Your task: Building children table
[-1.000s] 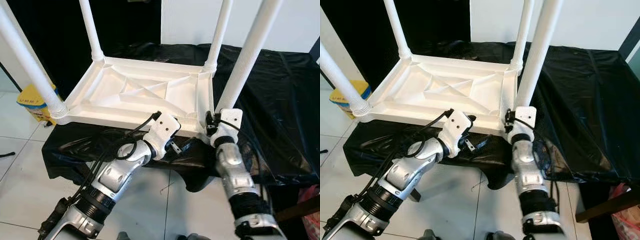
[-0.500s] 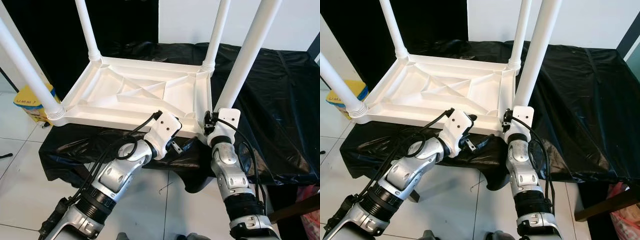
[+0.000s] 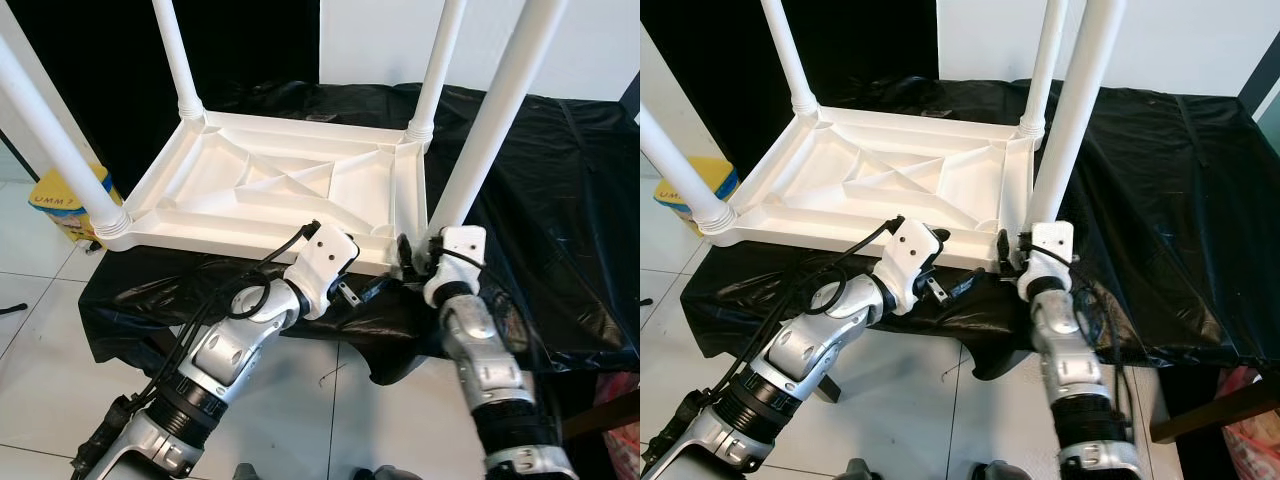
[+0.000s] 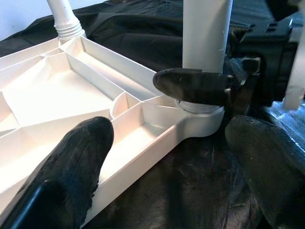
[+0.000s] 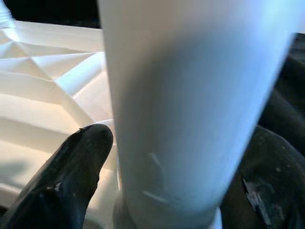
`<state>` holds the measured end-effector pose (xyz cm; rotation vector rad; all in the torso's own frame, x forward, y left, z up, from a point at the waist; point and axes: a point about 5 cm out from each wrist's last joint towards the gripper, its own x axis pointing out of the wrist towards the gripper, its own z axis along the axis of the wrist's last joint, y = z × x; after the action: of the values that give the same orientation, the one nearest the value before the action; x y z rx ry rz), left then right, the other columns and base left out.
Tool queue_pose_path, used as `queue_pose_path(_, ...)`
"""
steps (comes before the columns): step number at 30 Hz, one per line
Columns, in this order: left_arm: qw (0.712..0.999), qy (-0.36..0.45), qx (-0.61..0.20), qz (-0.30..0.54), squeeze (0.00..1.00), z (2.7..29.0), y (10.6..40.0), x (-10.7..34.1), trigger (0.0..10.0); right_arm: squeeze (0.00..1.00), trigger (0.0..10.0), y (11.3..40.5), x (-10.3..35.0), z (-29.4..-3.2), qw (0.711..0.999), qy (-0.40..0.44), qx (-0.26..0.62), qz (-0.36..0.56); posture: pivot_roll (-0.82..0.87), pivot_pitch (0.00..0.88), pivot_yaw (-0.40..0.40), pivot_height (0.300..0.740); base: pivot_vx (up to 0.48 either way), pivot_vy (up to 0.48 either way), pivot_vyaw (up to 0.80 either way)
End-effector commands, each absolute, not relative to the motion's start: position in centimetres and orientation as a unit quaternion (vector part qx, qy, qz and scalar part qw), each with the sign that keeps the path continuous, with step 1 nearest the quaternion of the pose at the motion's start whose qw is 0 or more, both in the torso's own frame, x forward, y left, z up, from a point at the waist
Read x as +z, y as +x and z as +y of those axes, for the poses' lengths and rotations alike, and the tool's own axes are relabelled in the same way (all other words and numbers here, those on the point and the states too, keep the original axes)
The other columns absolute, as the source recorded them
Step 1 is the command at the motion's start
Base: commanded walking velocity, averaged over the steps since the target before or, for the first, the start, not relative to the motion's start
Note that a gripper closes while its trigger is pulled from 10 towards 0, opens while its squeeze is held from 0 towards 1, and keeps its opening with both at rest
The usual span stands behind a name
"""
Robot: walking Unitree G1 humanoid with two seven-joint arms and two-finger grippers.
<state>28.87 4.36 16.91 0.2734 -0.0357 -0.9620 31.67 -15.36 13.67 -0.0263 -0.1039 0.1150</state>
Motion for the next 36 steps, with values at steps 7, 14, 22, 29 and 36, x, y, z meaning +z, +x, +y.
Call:
queue_pose_path(7, 0.84, 0.136, -0.525, -0.001, 0.0, 4.1, 28.0, 16.5, 10.0, 0.0, 10.0, 32.1, 14.5, -16.1, 0.979, -0.047, 0.191, -0.061, 0.03, 0.078, -0.004, 0.74, 0.0, 0.0, 0.0)
queue_pose_path(14, 0.837, 0.138, -0.529, -0.001, 0.0, 4.0, 28.1, 16.6, 10.0, 0.0, 10.0, 33.2, 14.6, -16.1, 0.966, -0.076, 0.242, -0.051, 0.04, 0.077, -0.007, 0.74, 0.0, 0.0, 0.0)
queue_pose_path(22, 0.841, 0.136, -0.524, 0.0, 0.0, 4.2, 27.7, 16.5, 10.0, 0.0, 0.0, 33.1, 13.9, -16.5, 0.964, -0.074, 0.252, -0.033, 0.06, 0.082, -0.026, 0.74, 0.0, 0.0, 0.0)
queue_pose_path(29, 0.842, 0.134, -0.522, 0.003, 0.0, 4.3, 27.5, 16.4, 10.0, 0.0, 10.0, 32.9, 13.4, -17.1, 0.971, -0.066, 0.23, -0.026, 0.06, 0.083, -0.032, 0.74, 0.0, 0.0, 0.0)
queue_pose_path(36, 0.843, 0.134, -0.52, 0.004, 0.0, 4.4, 27.5, 16.3, 10.0, 0.0, 10.0, 32.4, 12.8, -17.4, 0.991, -0.031, 0.128, -0.025, 0.06, 0.084, -0.035, 0.74, 0.0, 0.0, 0.0)
